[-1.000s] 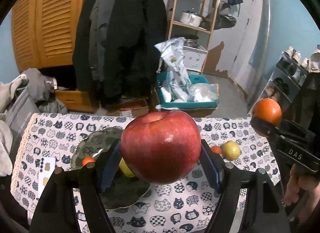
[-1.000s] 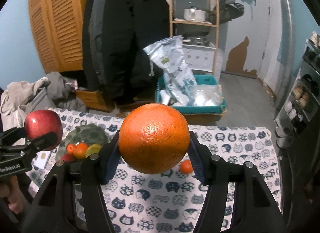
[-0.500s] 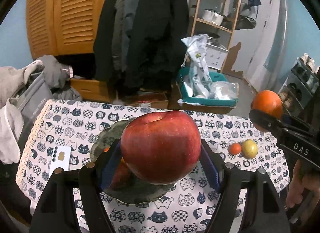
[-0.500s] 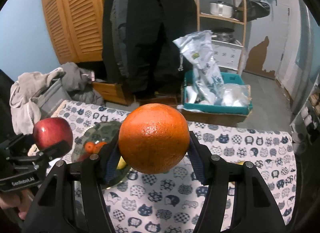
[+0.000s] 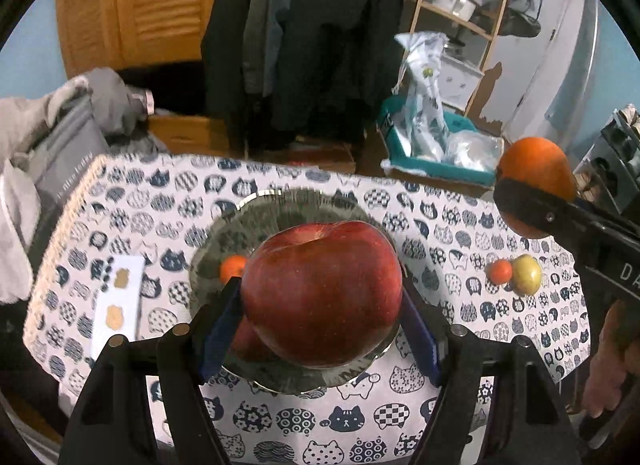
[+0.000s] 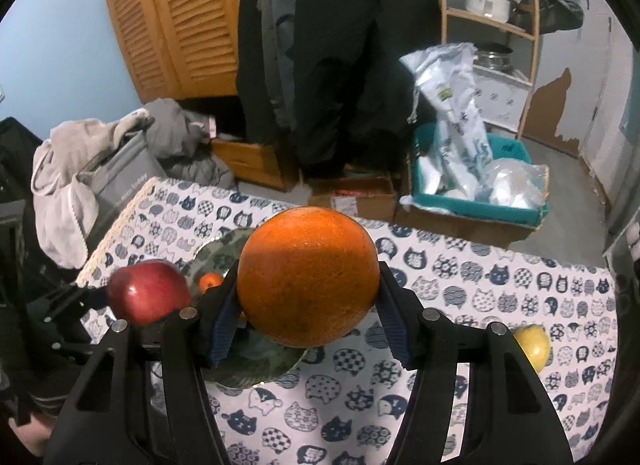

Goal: Organize fruits
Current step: 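Carry the orange toward the green bowl while the left tool lowers the apple into it, then open the right tool to drop the orange into the bowl while the left tool releases the apple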

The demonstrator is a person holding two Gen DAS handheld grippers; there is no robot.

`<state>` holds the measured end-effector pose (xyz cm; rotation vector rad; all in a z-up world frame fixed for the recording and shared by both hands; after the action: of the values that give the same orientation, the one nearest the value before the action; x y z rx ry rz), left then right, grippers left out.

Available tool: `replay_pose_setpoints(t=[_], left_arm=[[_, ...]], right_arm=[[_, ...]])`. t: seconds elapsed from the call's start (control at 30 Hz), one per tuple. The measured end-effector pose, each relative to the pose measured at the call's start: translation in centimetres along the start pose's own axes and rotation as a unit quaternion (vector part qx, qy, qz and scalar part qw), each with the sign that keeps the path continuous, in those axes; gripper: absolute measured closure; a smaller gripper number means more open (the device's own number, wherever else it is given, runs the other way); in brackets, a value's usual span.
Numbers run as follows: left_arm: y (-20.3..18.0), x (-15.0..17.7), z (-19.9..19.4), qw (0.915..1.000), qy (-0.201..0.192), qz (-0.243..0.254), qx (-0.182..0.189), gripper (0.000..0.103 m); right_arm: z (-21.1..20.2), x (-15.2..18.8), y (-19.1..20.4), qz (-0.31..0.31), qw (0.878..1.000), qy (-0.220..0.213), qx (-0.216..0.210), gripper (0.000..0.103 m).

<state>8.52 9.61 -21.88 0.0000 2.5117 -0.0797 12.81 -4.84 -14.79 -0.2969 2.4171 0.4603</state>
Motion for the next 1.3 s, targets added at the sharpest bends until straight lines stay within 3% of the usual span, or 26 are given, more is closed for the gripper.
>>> replay_pose_setpoints(t=[0.57,0.9,1.13,1.3], left_arm=[[0.3,3.6,6.2,0.9958,0.088,-0.015,0.019,0.026],[0.2,5.1,8.9,0.9898,0.137,-0.025,0.027,0.026],[-0.3,4.5,8.6,0.9916,0.127,-0.008,0.025,0.026],[1.3,3.1,7.5,0.9943,0.102,-0.028,0.017,0.023]], right_arm=[[6.9,3.5,-0.2,0.009,0.997,0.076,0.002,0.041],[8.4,4.1,-0.5,0.014,0.996,0.092,0.004,0.041],[8.8,3.9,-0.4,0.017,0.995,0.095,0.002,0.041],[9.4,3.6,-0.3,0.019,0.995,0.099,-0.001,0.041]])
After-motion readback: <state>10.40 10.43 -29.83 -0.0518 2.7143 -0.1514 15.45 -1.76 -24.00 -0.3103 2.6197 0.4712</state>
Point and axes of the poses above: each gripper's, at about its wrist camera, not at the fingertips, and z roughly the way its jaws point, y to its left, x to its underside, the point moved 6 cm from there along z, roughly the way its jaws point, and after that the axes turned 10 degrees about z, right-handed, at the moved point
